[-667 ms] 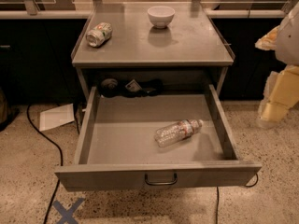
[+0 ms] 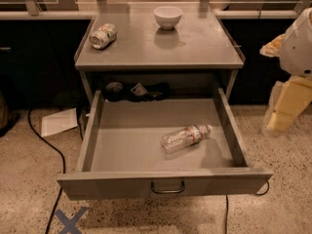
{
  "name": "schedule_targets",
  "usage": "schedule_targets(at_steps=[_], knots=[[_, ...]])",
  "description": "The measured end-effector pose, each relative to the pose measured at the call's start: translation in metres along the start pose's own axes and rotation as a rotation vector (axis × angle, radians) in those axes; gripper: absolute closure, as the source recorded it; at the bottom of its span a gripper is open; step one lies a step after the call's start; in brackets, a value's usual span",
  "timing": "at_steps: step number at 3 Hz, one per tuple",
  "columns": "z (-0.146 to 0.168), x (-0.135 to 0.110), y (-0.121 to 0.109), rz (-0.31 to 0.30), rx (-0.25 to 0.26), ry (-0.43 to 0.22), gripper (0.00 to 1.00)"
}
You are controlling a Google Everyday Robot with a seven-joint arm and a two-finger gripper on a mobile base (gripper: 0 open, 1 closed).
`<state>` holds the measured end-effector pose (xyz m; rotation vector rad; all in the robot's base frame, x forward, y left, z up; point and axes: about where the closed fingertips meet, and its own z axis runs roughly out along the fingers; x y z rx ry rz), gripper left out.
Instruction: Pick water bottle from top drawer and place on counter
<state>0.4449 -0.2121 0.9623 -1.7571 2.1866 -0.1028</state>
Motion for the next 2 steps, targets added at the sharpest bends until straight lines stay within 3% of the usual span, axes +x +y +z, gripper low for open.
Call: schedule_targets(at_steps=[2], knots=[[0.1, 0.002, -0.005, -0.129, -0.043, -0.005, 0.0]])
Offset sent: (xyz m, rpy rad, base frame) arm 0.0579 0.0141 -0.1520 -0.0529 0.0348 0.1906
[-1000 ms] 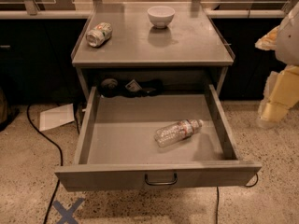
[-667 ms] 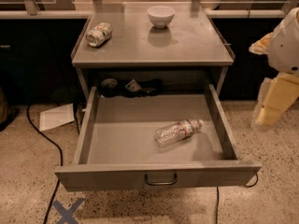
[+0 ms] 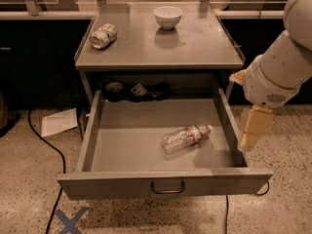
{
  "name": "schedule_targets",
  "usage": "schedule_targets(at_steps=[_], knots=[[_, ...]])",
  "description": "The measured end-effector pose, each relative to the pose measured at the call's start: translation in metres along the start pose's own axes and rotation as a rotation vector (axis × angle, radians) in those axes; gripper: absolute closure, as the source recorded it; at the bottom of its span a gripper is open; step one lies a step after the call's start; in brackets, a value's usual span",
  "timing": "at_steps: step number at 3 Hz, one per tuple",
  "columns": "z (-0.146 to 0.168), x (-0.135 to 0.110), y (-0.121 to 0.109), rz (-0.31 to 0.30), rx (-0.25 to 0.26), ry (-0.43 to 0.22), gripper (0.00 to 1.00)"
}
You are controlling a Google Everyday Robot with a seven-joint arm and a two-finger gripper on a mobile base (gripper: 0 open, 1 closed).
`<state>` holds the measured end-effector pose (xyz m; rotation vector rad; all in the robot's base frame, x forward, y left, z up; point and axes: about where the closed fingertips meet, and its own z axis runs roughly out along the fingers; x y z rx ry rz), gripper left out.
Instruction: Pick water bottle from top drawer and place on counter
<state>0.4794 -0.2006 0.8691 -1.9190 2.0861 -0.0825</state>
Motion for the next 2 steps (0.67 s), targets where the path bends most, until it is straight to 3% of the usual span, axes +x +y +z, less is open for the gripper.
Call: schedule_targets(at_steps=[1, 2], knots=[[0.077, 0.021, -0.045, -0.008, 0.021, 0.007, 0.0], [0.089, 0.018, -0.044, -0.014, 0.014, -0.003, 0.0]])
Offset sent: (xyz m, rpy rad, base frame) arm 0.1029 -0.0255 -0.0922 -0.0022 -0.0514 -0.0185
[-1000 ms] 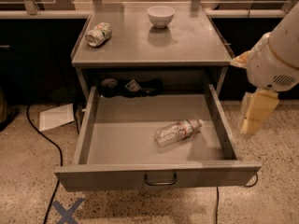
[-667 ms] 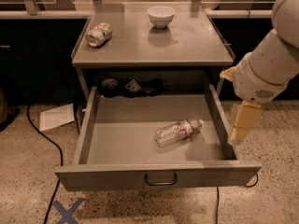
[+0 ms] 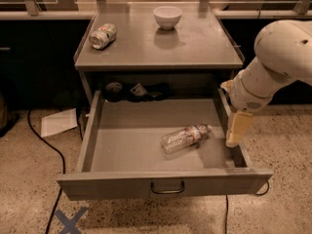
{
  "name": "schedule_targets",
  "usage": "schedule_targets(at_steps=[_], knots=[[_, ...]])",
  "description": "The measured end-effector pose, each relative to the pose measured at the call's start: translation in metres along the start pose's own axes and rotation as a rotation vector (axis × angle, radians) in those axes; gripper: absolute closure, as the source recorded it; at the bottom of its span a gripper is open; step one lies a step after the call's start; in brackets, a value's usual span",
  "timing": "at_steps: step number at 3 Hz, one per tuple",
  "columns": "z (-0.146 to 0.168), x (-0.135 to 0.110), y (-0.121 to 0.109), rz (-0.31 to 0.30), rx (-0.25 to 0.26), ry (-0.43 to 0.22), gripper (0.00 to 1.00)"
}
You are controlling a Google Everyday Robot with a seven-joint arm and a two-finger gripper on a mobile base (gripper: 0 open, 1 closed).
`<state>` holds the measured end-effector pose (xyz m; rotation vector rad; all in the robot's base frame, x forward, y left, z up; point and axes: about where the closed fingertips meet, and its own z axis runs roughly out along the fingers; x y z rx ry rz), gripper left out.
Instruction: Pick water bottle from top drawer and place on counter
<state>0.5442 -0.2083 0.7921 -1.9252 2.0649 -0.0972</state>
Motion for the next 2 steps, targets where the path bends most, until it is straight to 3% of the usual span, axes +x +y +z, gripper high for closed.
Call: schedule_targets(at_steps=[2], knots=[[0.052, -0.07, -0.003, -0.12, 0.004, -0.116, 0.0]])
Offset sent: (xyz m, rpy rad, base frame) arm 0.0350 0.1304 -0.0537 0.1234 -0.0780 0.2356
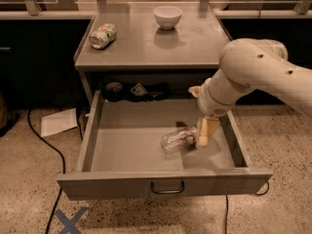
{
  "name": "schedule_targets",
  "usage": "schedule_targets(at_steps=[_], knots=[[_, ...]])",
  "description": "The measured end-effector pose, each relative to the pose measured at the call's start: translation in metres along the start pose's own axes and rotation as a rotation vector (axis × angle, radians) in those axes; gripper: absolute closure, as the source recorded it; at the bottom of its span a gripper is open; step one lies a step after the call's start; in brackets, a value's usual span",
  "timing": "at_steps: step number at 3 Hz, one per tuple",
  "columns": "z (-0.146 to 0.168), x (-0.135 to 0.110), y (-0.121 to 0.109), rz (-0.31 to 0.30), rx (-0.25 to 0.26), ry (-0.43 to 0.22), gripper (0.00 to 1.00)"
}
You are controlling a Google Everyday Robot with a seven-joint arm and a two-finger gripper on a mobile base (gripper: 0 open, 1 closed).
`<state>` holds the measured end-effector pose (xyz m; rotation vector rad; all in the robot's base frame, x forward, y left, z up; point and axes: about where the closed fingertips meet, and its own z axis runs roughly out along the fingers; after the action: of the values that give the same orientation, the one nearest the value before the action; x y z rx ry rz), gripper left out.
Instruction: Pick water bottle from top drawer and place on counter
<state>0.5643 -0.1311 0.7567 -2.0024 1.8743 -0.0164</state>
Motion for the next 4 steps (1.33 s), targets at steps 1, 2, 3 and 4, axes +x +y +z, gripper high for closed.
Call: schedule_targets(at_steps=[1, 2, 3, 4], knots=[[0.026, -0.029, 0.006, -0.05, -0.005, -0.048, 0.0], [0.072, -0.032, 0.024, -0.075, -0.068, -0.084, 0.0], [0.072, -0.032, 0.024, -0.076, -0.068, -0.084, 0.0], [0.08, -0.026, 0.016, -0.076, -0.087, -0.044, 0.0]])
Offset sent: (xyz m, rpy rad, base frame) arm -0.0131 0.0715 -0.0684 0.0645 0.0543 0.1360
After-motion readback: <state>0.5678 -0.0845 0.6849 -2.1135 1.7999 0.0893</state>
